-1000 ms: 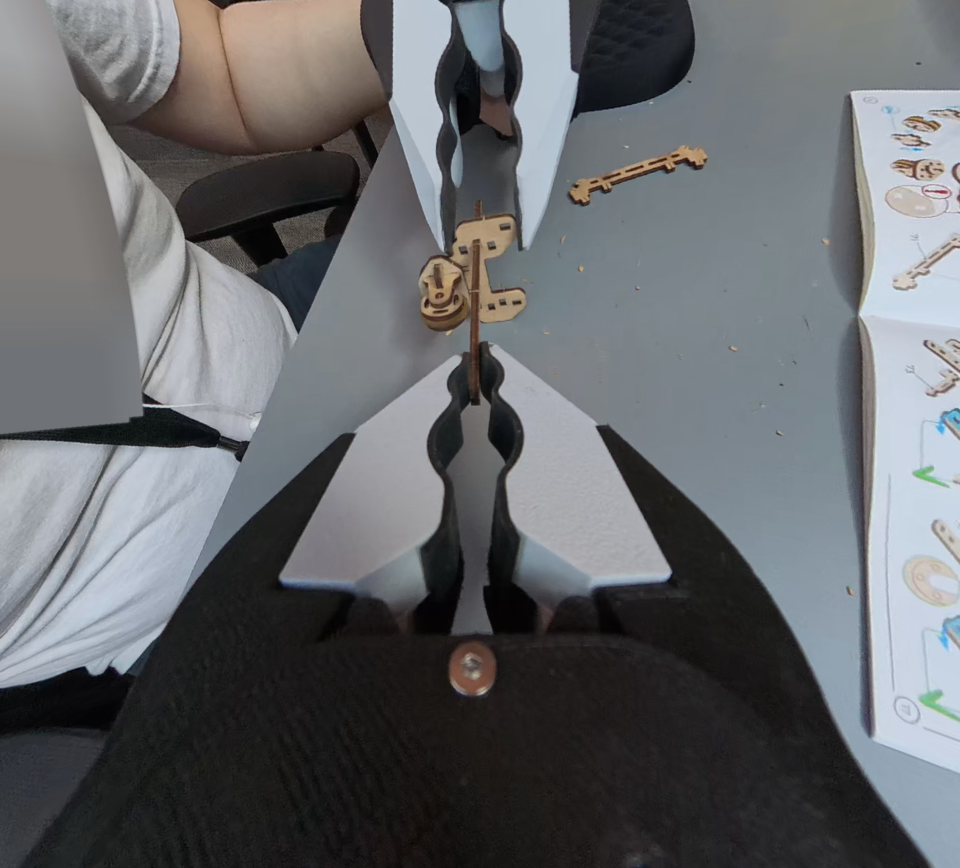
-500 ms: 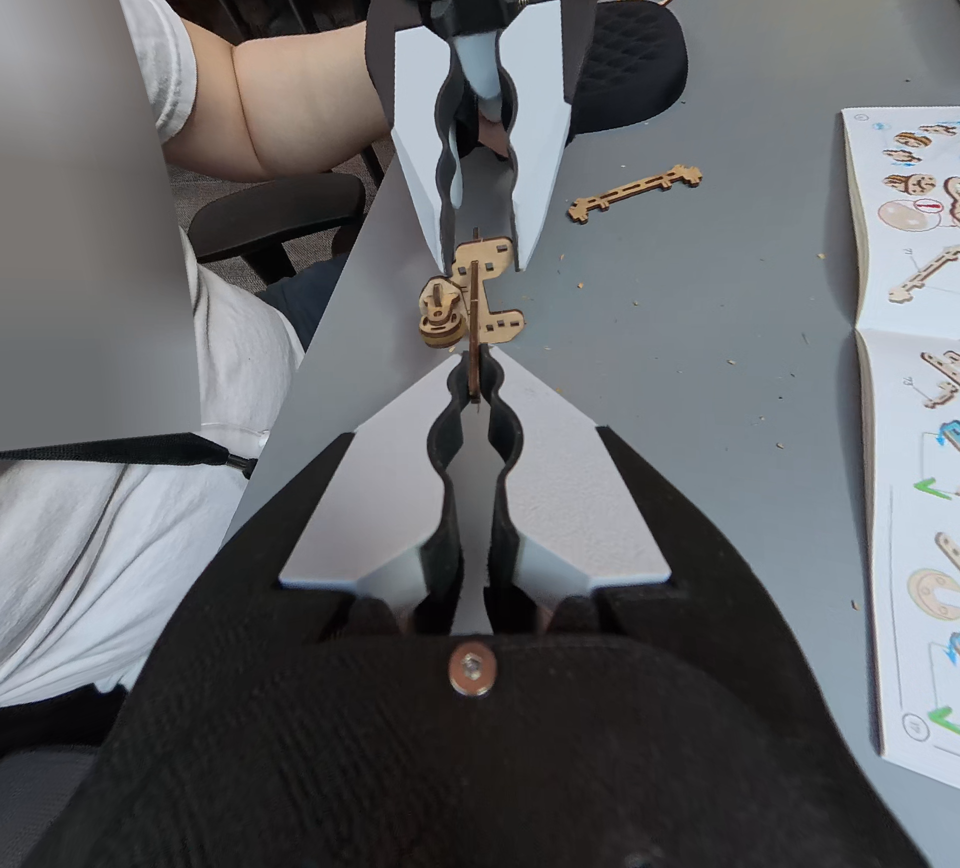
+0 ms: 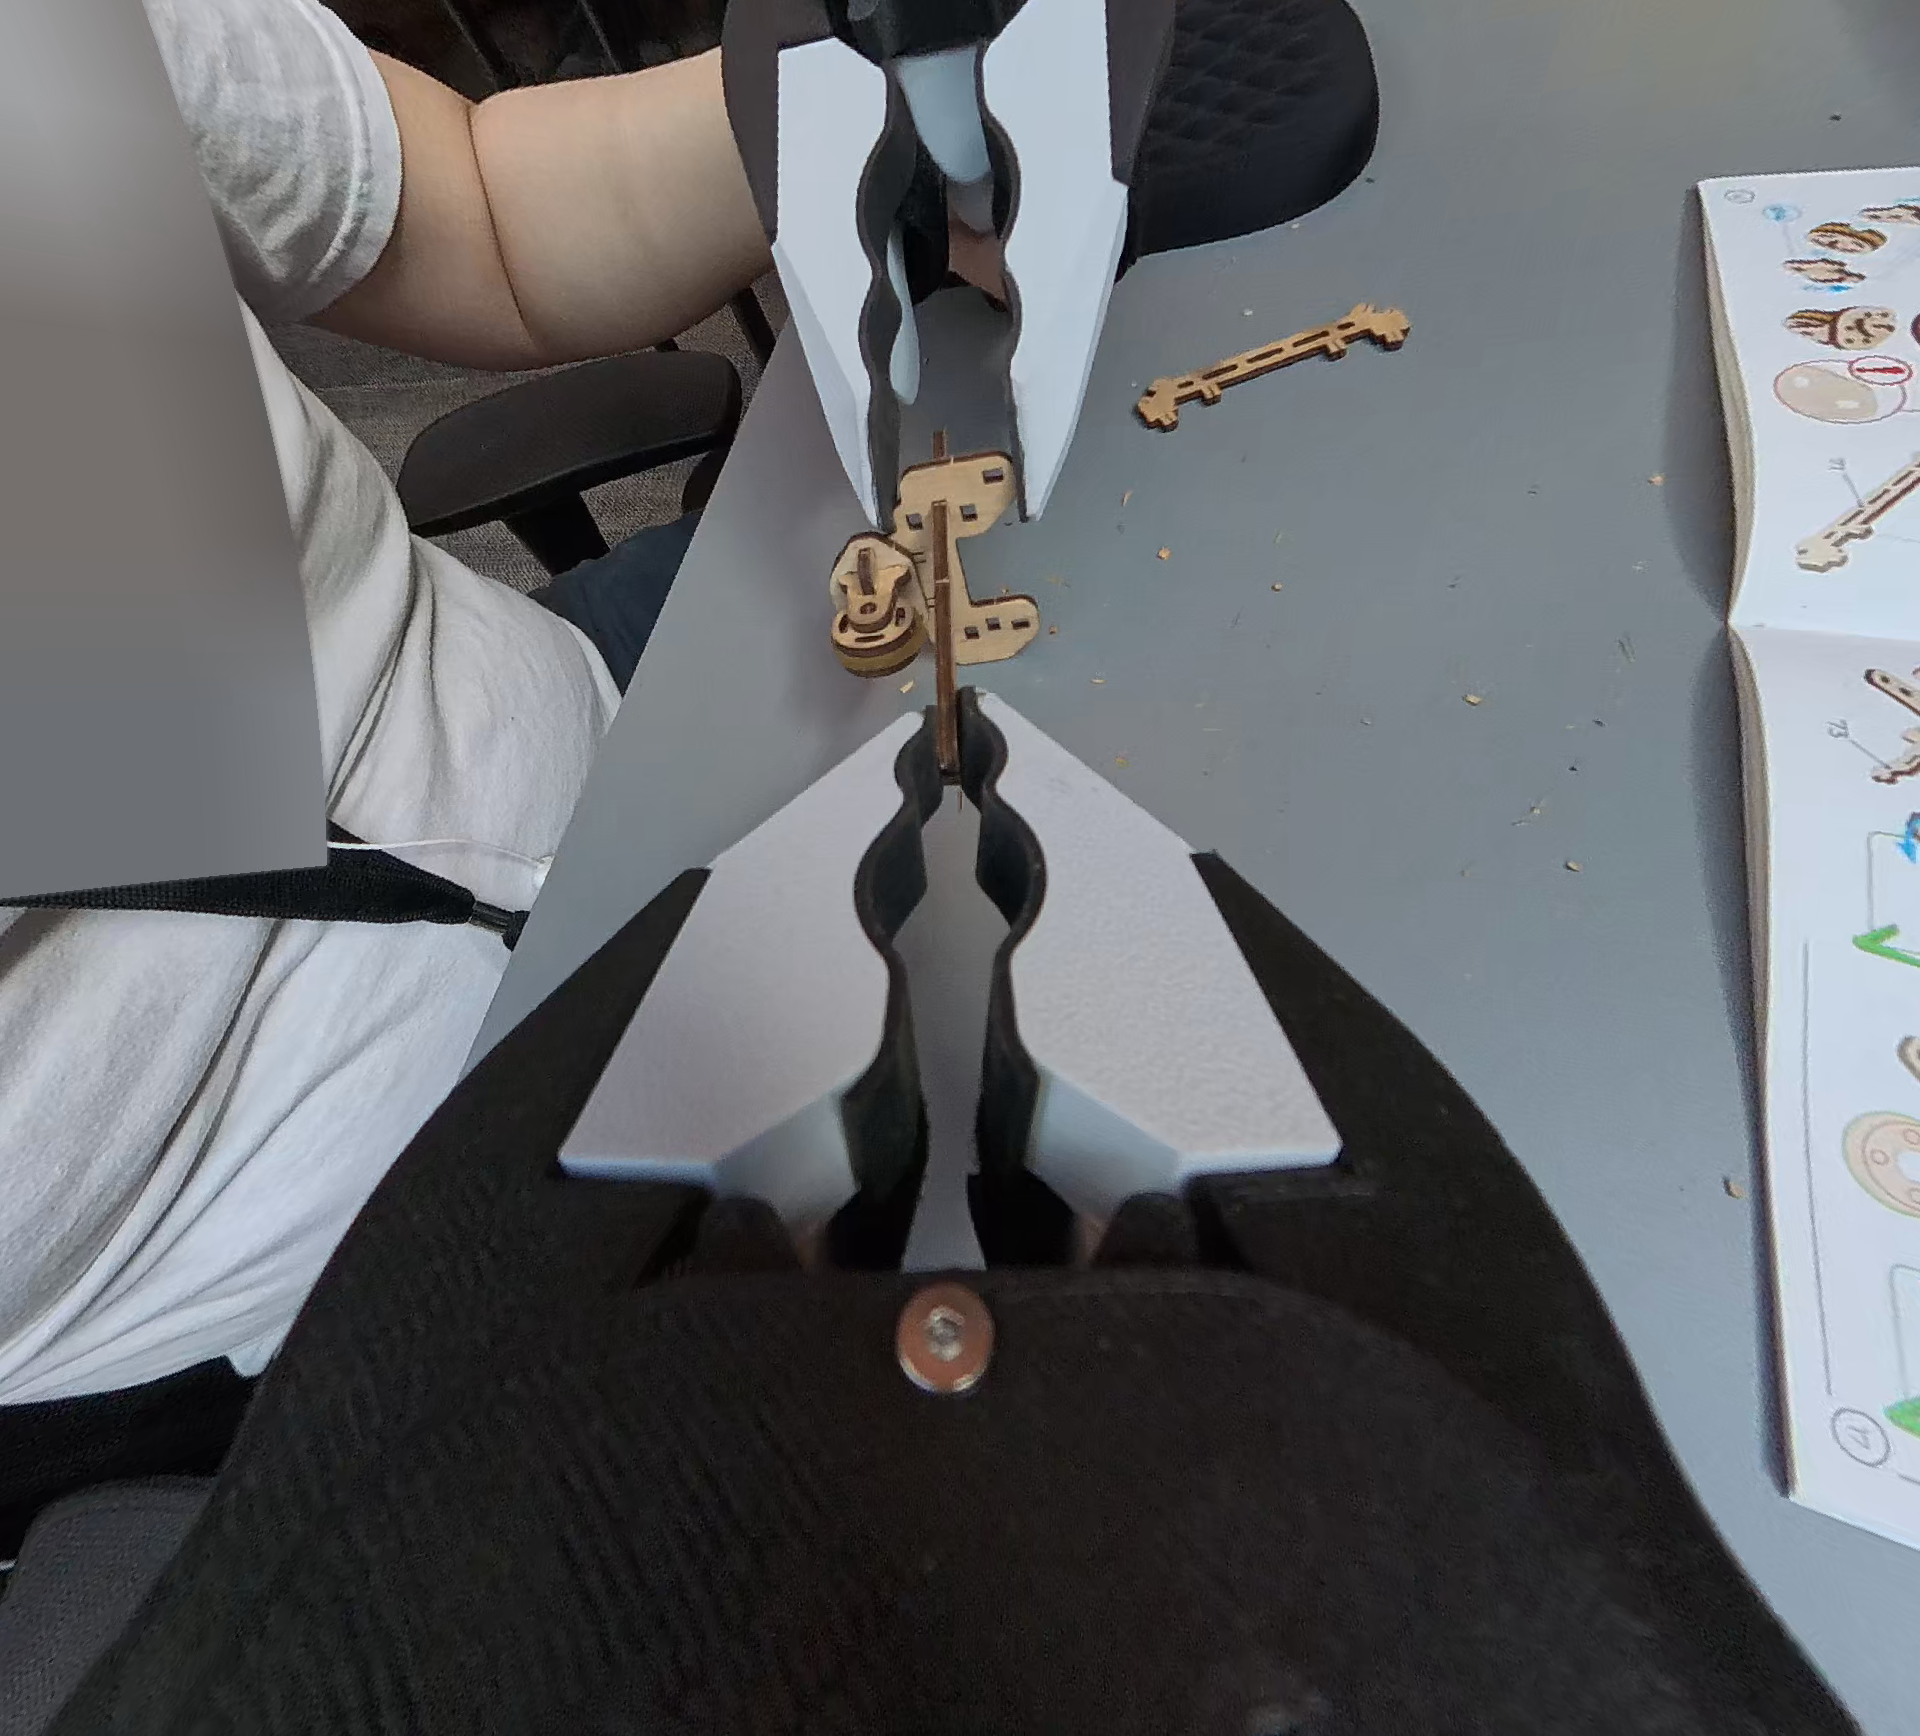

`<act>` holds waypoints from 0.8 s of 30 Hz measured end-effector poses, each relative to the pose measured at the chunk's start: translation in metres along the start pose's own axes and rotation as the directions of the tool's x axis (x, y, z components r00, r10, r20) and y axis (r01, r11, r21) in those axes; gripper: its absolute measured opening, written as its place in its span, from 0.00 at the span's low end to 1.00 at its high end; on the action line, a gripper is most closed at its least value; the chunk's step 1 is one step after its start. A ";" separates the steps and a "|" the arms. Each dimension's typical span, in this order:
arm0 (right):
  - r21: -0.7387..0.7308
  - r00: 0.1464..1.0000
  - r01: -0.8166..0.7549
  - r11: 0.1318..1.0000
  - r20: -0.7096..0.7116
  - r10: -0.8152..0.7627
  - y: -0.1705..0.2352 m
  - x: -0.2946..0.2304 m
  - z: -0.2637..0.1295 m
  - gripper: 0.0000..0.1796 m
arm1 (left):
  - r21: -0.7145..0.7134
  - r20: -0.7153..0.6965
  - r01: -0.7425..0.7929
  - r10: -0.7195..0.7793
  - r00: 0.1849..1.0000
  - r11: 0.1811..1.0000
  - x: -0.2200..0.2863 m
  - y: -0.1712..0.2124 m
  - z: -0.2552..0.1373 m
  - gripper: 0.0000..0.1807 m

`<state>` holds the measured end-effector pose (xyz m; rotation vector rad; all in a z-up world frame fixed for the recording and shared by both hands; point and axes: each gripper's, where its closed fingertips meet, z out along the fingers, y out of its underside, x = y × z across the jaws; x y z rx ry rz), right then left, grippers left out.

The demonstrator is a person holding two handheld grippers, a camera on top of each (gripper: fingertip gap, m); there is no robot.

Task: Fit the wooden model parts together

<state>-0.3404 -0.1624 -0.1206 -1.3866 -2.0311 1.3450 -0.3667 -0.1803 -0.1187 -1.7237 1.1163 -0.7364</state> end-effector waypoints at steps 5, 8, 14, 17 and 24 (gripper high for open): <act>-0.019 1.000 0.016 1.000 -0.014 -0.016 0.009 -0.003 -0.002 0.01 | 0.001 0.002 -0.015 0.015 1.000 1.000 0.001 0.000 0.001 0.14; -0.021 1.000 0.018 1.000 -0.016 -0.018 0.009 -0.003 -0.004 0.01 | 0.000 -0.007 -0.028 0.028 1.000 1.000 0.004 0.000 0.001 0.13; -0.007 1.000 -0.003 1.000 -0.014 0.003 0.006 -0.001 -0.004 0.01 | 0.006 -0.001 -0.015 0.015 1.000 1.000 0.002 -0.001 0.001 0.16; -0.014 0.999 0.026 1.000 -0.045 -0.027 0.006 0.000 0.000 0.01 | -0.058 -0.004 -0.030 0.030 1.000 0.998 0.006 0.007 0.008 0.32; -0.007 0.996 0.069 0.998 -0.061 -0.069 0.005 0.000 -0.001 0.01 | -0.052 -0.078 0.090 -0.094 0.993 0.995 0.008 0.006 0.006 0.27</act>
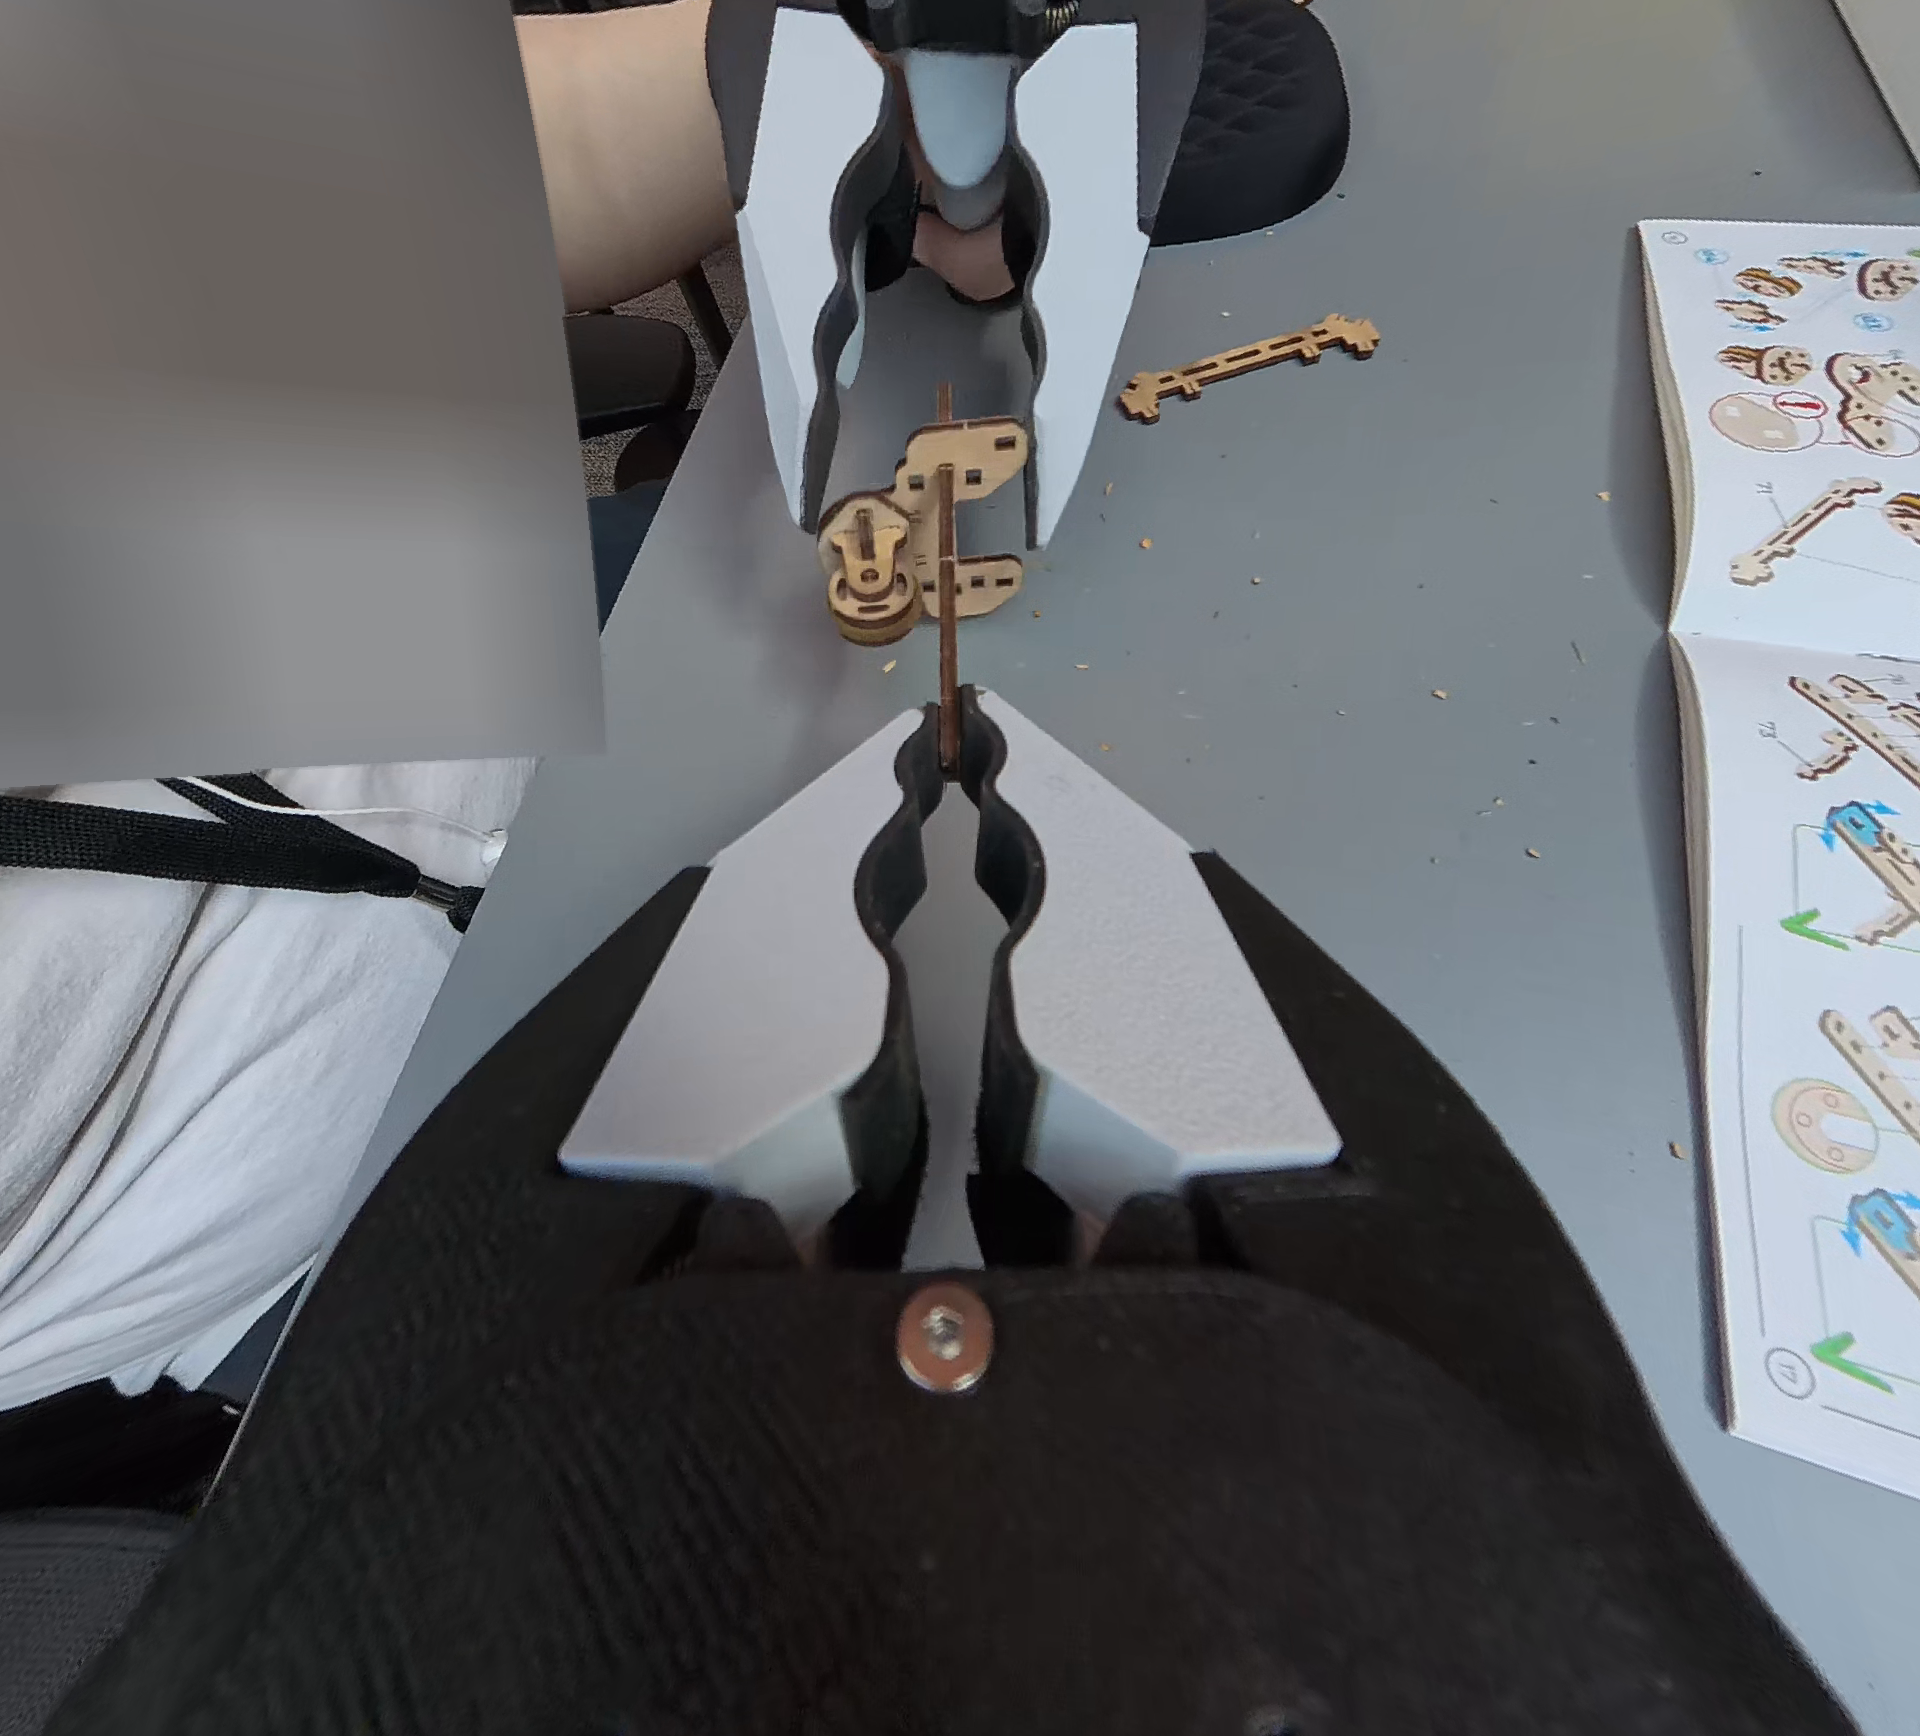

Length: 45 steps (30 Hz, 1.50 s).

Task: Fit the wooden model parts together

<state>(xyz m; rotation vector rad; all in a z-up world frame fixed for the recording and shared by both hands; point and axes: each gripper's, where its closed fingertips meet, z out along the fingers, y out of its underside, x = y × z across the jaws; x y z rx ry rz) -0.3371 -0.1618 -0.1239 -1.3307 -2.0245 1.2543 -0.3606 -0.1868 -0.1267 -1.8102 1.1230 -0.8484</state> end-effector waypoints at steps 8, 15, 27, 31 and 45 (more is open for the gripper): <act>0.003 1.000 0.018 1.000 -0.023 -0.018 -0.001 0.001 0.003 0.01 | -0.044 0.022 0.004 -0.003 1.000 0.999 -0.001 0.005 0.005 0.29; -0.024 0.999 0.029 0.999 -0.042 -0.030 0.003 0.003 0.002 0.02 | -0.098 0.025 -0.005 0.007 1.000 0.995 -0.001 0.013 0.008 0.18; -0.034 0.998 0.054 0.998 -0.015 -0.054 0.005 -0.003 0.003 0.01 | 0.088 0.086 -0.040 0.032 0.996 0.995 -0.007 -0.013 -0.008 0.25; -0.041 0.998 0.061 0.997 -0.014 -0.062 0.005 -0.004 0.004 0.01 | 0.051 0.122 -0.134 0.127 0.984 0.990 -0.004 -0.009 -0.005 0.14; -0.145 0.999 0.025 0.989 0.031 -0.021 0.034 0.004 -0.024 0.01 | 0.055 0.101 -0.117 0.111 0.989 0.992 -0.004 -0.008 -0.007 0.13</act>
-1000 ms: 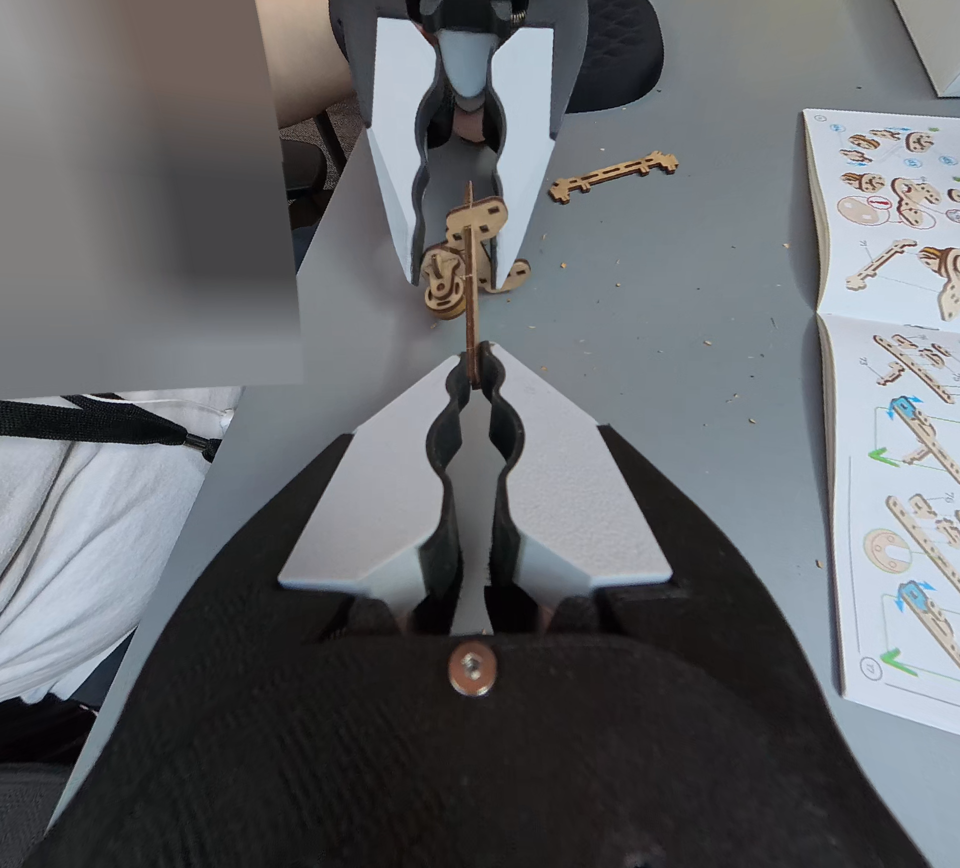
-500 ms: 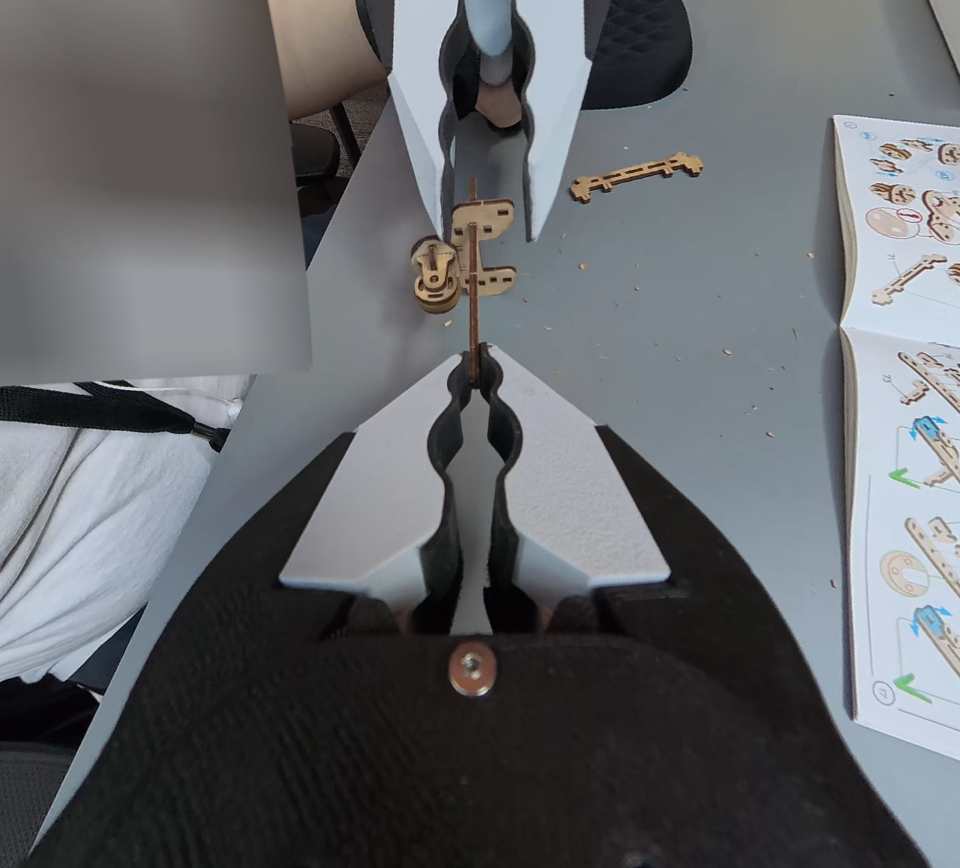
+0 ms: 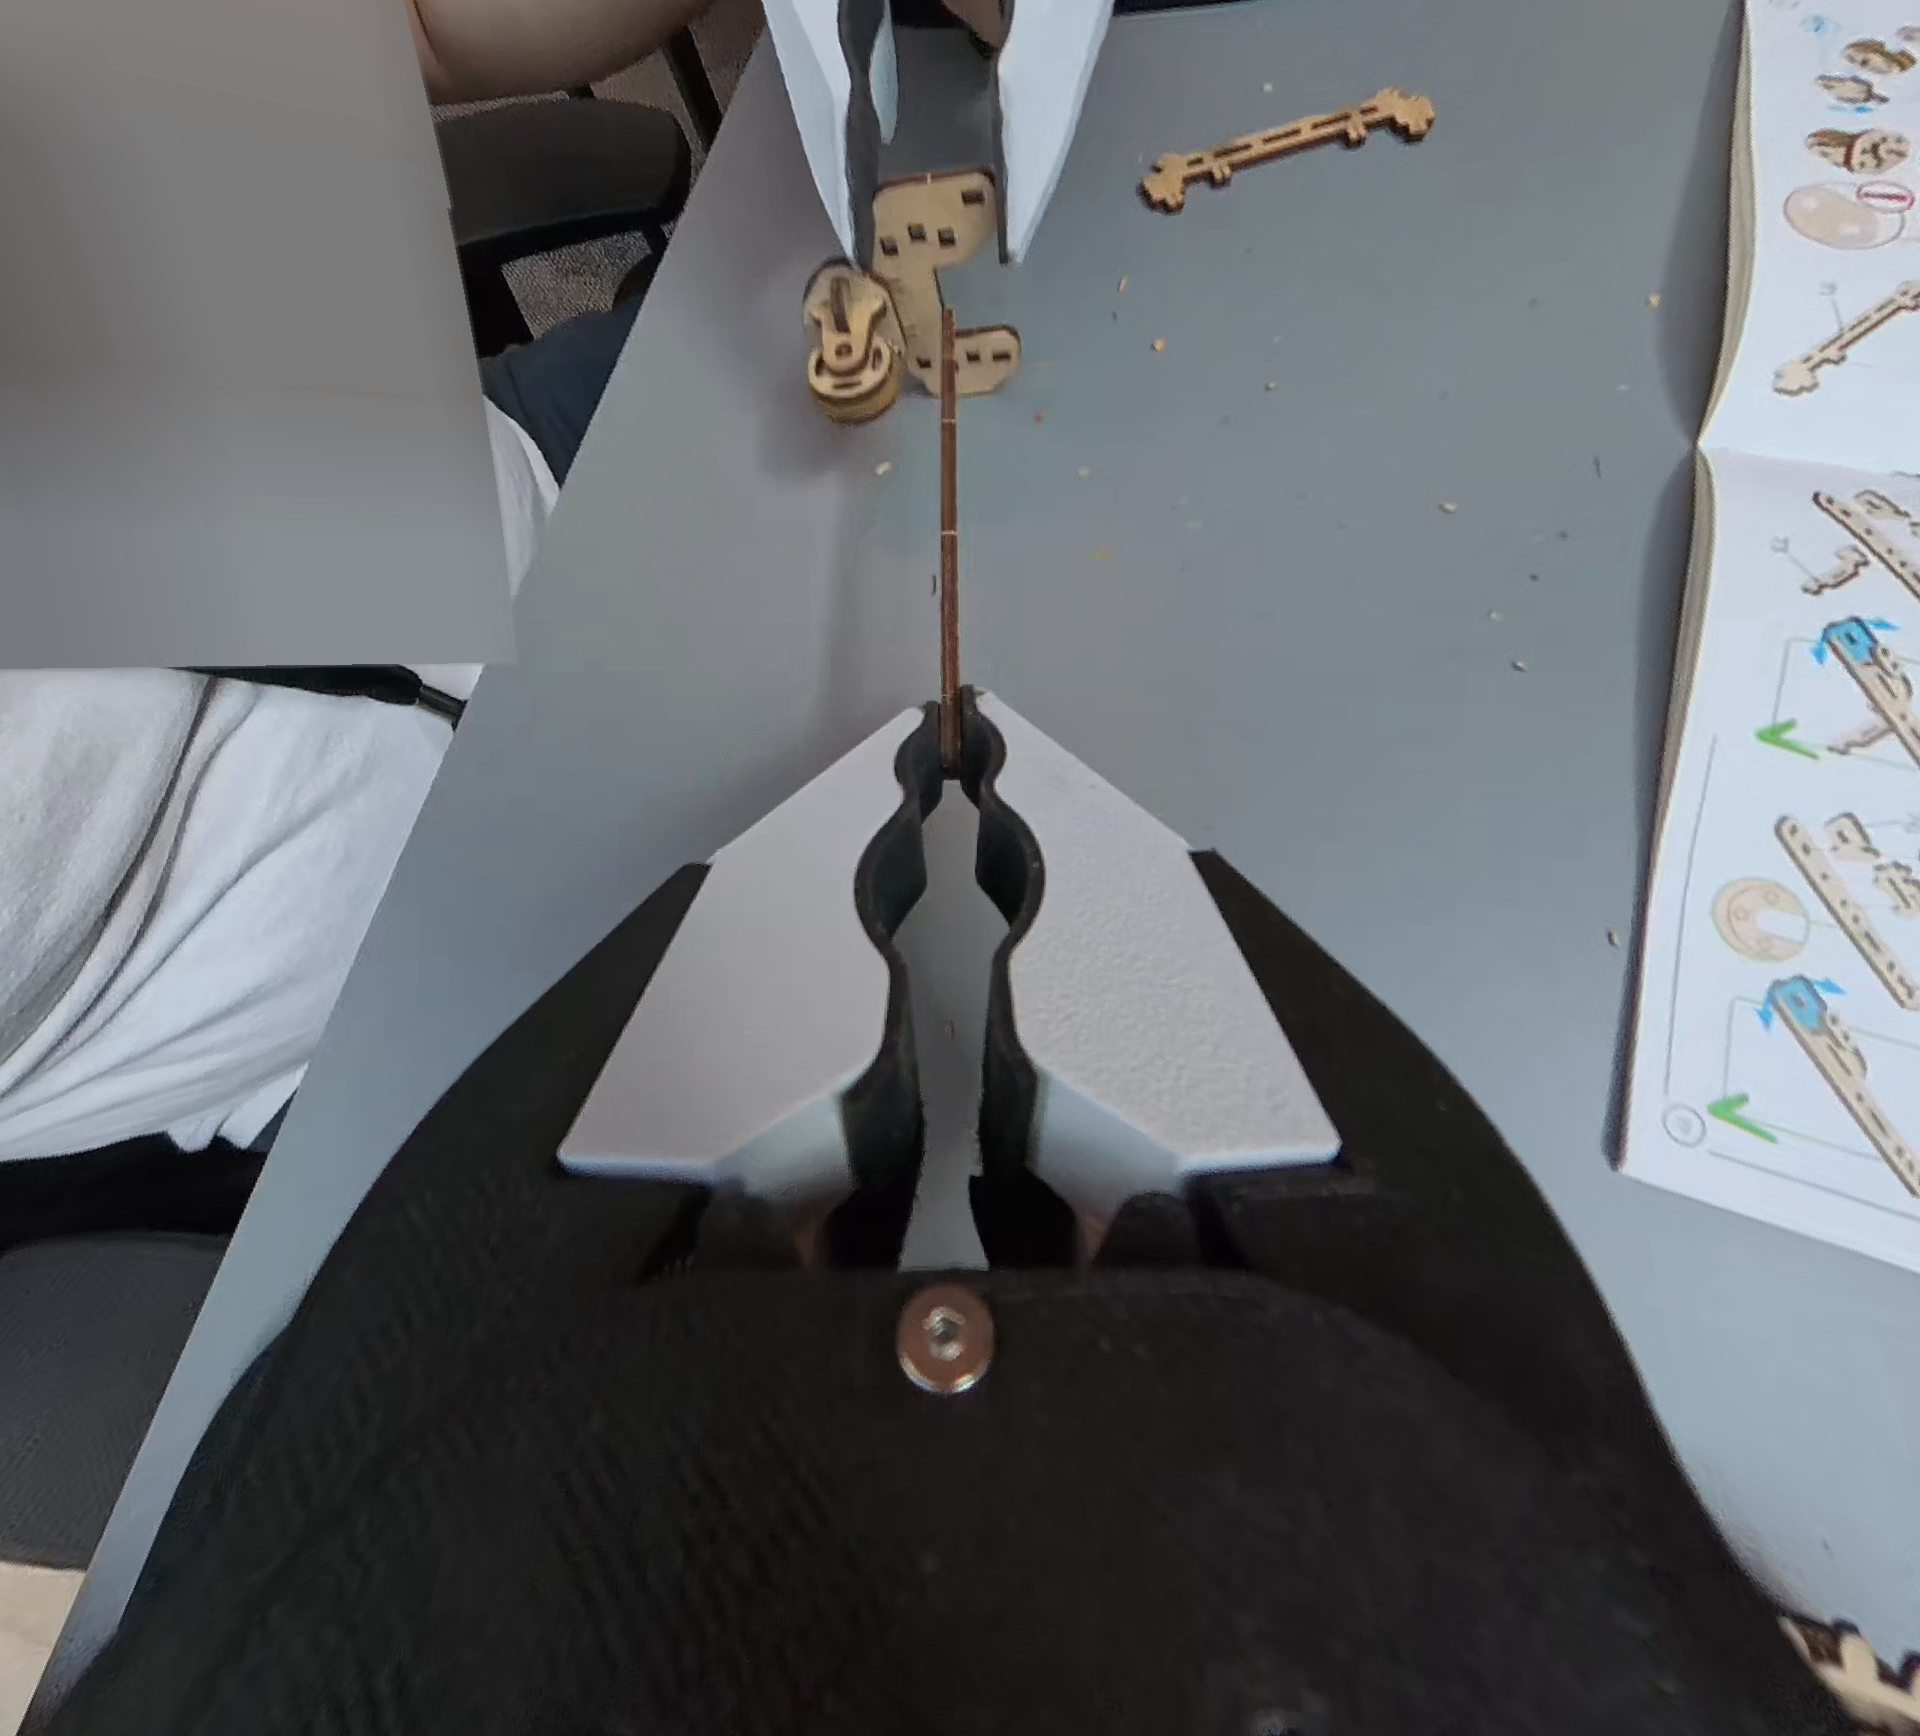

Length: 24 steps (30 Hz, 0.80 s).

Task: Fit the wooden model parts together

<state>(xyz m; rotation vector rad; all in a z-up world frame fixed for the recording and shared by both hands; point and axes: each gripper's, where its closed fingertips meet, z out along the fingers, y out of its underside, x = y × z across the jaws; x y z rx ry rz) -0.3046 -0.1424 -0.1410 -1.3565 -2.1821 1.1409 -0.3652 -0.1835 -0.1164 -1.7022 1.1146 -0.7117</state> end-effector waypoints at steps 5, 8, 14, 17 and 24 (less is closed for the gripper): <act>-0.007 0.991 -0.122 0.993 -0.050 0.121 0.015 0.022 -0.016 0.05 | 0.032 0.026 -0.085 0.084 0.996 0.996 0.003 -0.005 -0.003 0.13; 0.002 0.983 -0.128 0.992 -0.133 0.127 0.011 0.034 -0.016 0.17 | 0.041 0.070 -0.119 0.116 0.991 0.992 0.000 -0.009 -0.005 0.13; 0.283 0.977 -0.210 0.936 0.031 0.209 -0.056 0.006 -0.007 0.16 | 0.075 0.261 -0.284 0.256 0.931 0.956 -0.007 -0.033 -0.011 0.13; 0.300 0.937 -0.348 0.888 0.144 0.319 -0.067 -0.004 0.008 0.17 | 0.049 0.390 -0.407 0.358 0.848 0.912 -0.007 -0.047 -0.011 0.13; 0.345 0.861 -0.498 0.796 0.302 0.409 -0.074 -0.006 0.007 0.18 | -0.191 0.469 -0.612 0.619 0.630 0.768 0.002 -0.050 0.001 0.13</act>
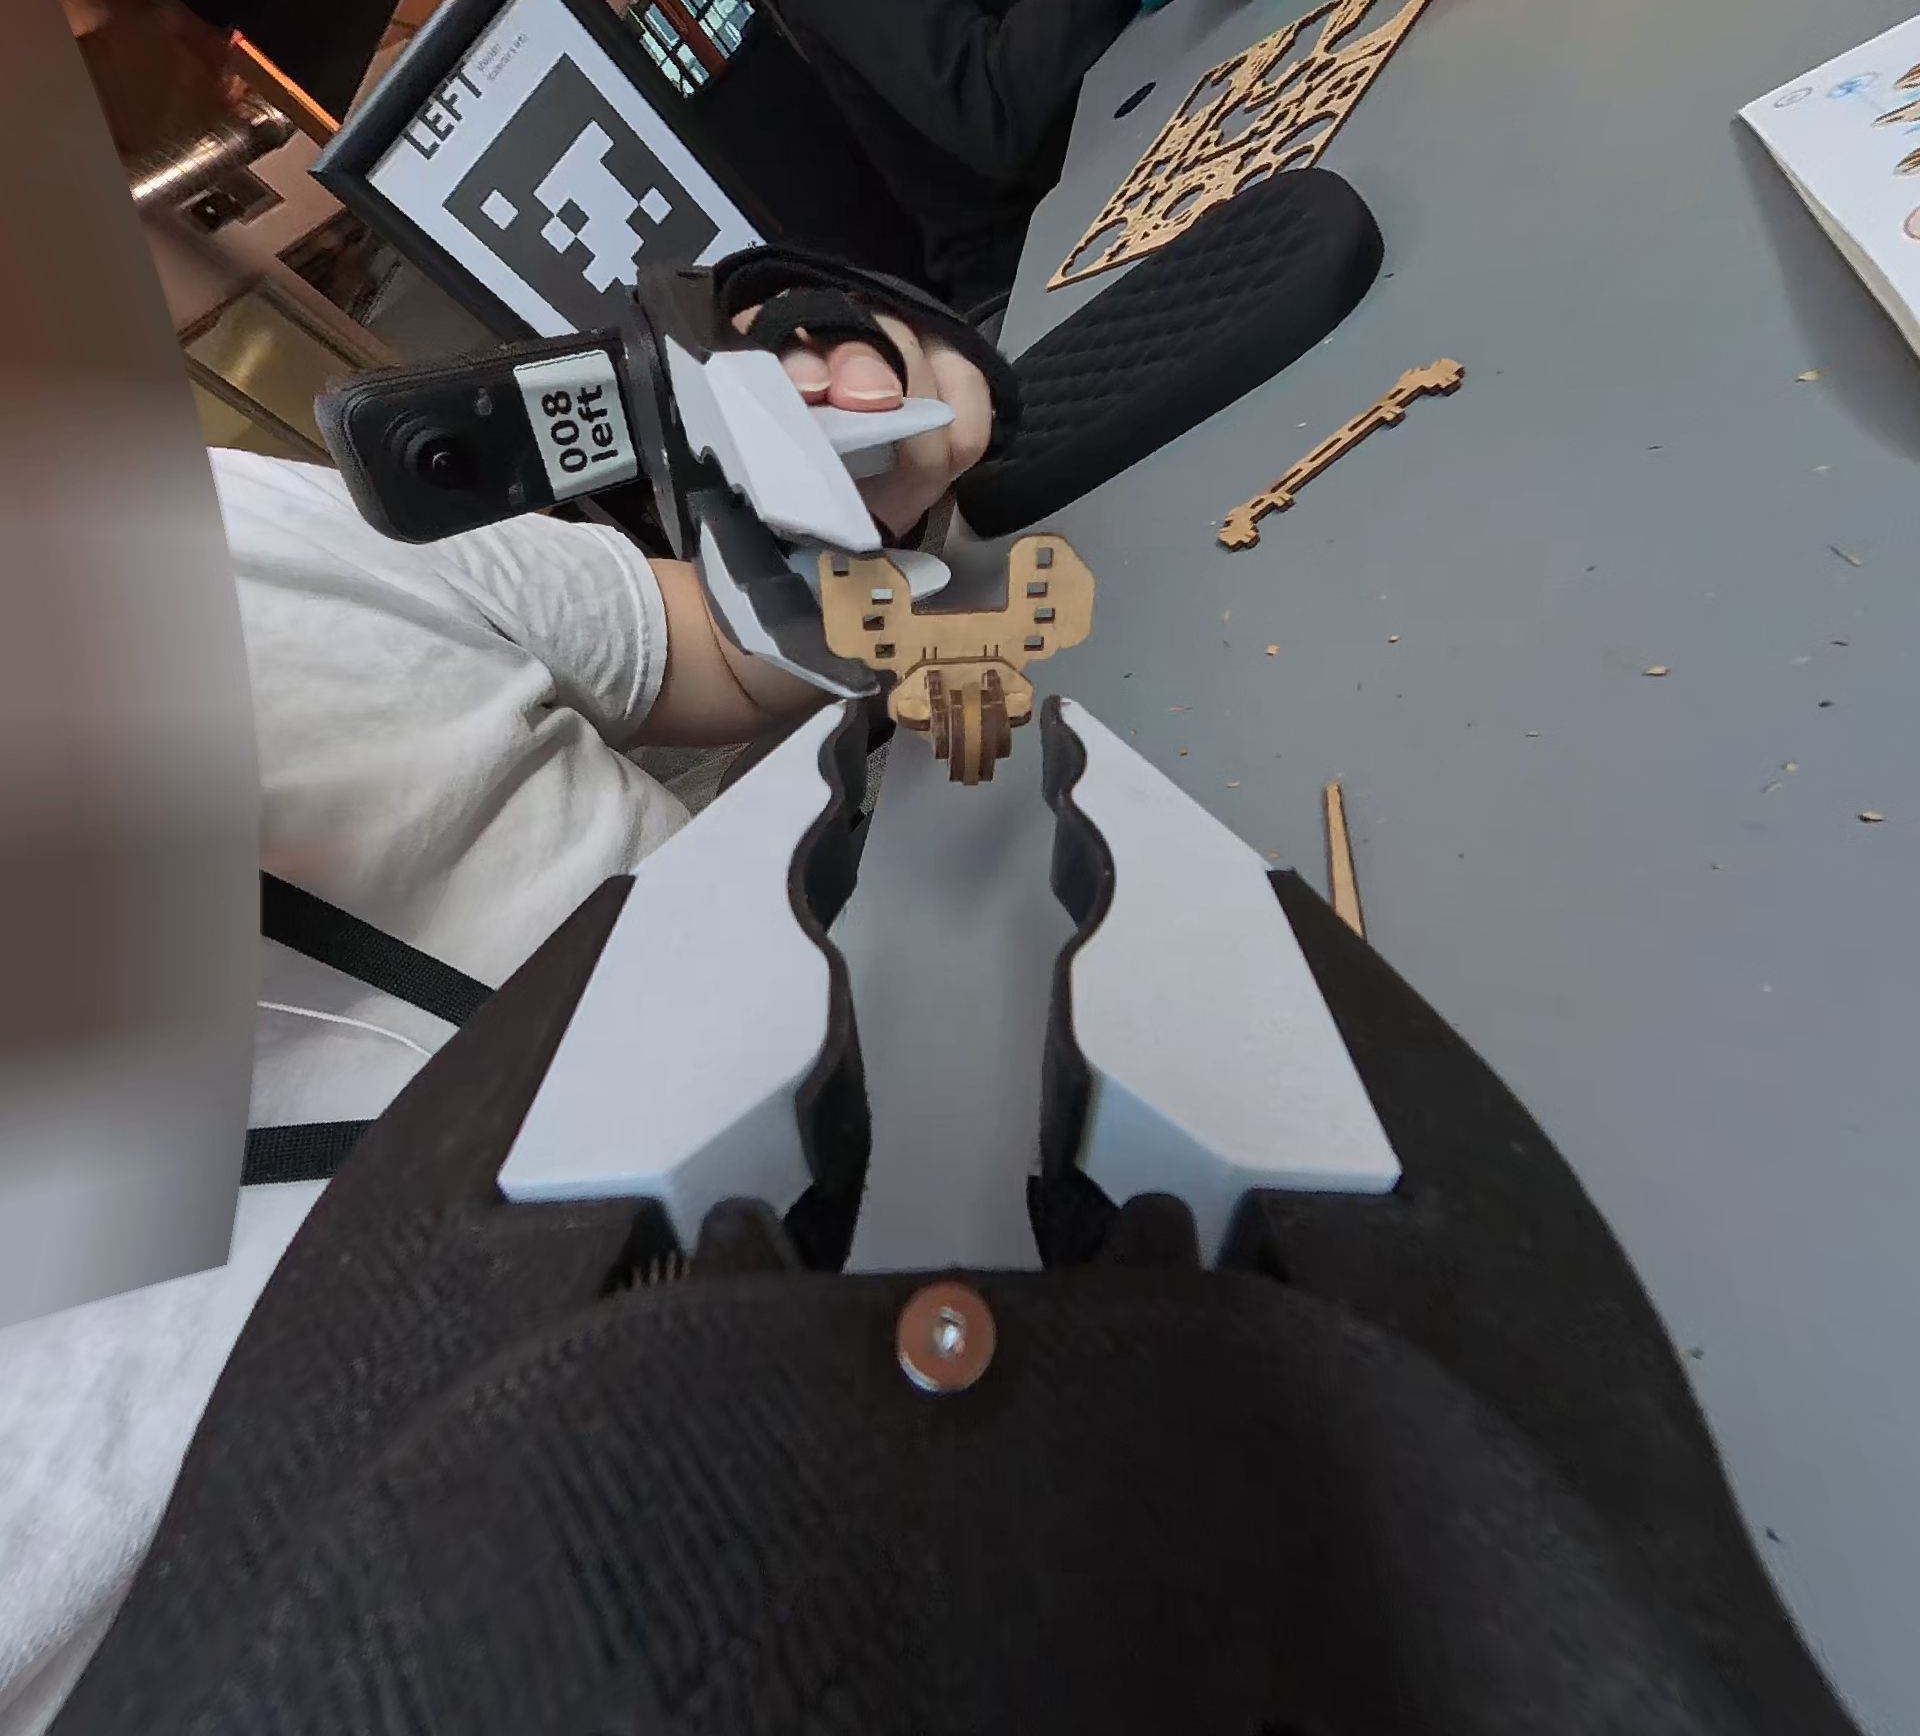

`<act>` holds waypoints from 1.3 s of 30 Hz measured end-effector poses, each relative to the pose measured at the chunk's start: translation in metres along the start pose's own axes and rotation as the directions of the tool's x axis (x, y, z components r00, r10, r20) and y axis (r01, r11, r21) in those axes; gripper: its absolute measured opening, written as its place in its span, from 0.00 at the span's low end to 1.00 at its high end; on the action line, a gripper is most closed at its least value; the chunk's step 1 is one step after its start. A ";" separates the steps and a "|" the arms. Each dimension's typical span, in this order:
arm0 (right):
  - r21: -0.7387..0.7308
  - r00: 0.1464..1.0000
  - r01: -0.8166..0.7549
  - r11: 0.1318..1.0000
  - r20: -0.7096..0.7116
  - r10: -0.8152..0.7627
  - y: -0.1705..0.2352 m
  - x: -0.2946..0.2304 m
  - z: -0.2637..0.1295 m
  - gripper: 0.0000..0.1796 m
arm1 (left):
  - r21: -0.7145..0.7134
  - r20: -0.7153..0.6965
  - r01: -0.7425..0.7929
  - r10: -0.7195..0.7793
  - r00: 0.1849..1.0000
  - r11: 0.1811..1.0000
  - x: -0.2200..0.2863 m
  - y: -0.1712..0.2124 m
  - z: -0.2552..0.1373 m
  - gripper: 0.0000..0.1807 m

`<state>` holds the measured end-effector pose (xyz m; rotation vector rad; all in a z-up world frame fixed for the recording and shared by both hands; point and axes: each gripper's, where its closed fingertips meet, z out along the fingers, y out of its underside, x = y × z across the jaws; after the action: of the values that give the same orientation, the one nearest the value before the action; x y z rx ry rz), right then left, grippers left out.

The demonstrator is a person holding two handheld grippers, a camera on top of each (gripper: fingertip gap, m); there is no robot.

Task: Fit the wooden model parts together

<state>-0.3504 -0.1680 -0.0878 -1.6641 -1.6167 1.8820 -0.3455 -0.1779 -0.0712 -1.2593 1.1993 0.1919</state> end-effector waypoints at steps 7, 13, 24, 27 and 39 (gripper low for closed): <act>-0.077 0.997 0.077 0.994 -0.014 -0.079 0.011 0.000 0.002 0.08 | 0.008 0.038 -0.079 0.078 0.996 0.997 -0.001 -0.007 0.004 0.13; -0.054 0.970 0.240 0.969 -0.021 -0.242 0.004 -0.009 -0.003 0.08 | 0.082 0.099 -0.030 0.021 0.995 0.996 -0.006 -0.017 0.000 0.17; -0.150 0.655 0.687 0.712 -0.297 -0.695 -0.014 -0.004 -0.016 0.08 | 0.098 0.058 0.558 -0.565 0.823 0.824 -0.019 0.010 -0.035 0.23; -0.152 0.587 0.742 0.652 -0.322 -0.743 -0.020 -0.014 -0.013 0.08 | 0.081 -0.009 0.729 -0.731 0.682 0.679 -0.014 0.014 -0.041 0.22; 0.103 0.662 0.748 0.655 -0.184 -0.727 -0.028 -0.053 -0.015 0.08 | 0.156 -0.148 0.694 -0.678 0.720 0.703 -0.013 -0.021 -0.028 0.18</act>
<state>-0.3331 -0.1847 -0.0311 -0.8017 -1.6571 1.3863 -0.3527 -0.2018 -0.0438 -1.4585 0.7097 -0.5343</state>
